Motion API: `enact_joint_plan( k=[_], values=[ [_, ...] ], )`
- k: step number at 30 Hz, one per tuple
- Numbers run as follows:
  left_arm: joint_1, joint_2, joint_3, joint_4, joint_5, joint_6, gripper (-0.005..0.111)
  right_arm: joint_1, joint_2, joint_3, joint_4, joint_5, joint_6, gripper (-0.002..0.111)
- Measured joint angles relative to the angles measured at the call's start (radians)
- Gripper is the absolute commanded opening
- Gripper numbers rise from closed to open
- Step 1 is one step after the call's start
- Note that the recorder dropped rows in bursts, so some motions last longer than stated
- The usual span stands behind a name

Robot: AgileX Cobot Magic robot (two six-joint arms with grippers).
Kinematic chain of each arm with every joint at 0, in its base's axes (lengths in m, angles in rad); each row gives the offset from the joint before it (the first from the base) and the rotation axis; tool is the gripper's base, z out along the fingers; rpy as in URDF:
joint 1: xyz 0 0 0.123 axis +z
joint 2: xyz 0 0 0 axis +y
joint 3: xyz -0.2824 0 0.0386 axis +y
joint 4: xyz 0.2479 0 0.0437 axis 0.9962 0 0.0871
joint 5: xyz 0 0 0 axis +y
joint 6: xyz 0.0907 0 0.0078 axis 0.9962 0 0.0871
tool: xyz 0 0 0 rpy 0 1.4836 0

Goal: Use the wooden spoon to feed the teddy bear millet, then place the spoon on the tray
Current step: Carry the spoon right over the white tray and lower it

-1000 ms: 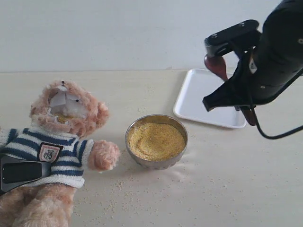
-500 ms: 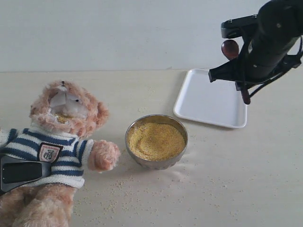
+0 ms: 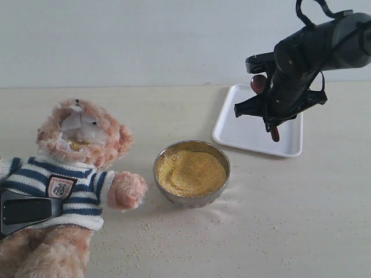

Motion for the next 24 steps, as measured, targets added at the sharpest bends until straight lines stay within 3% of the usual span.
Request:
enact_joint_plan(
  k=[15, 17, 21, 24],
  values=[
    [0.0, 0.0, 0.0, 0.0, 0.0, 0.0, 0.005, -0.044, 0.09, -0.005, 0.038, -0.07, -0.052, 0.004],
    [0.0, 0.0, 0.0, 0.0, 0.0, 0.0, 0.005, -0.045, 0.101, -0.005, 0.053, -0.077, -0.052, 0.011],
    [0.0, 0.0, 0.0, 0.0, 0.0, 0.0, 0.005, -0.045, 0.107, -0.005, 0.072, -0.083, -0.071, 0.04],
    [0.0, 0.0, 0.0, 0.0, 0.0, 0.0, 0.005, -0.045, 0.107, -0.005, 0.08, -0.083, -0.087, 0.045]
  ],
)
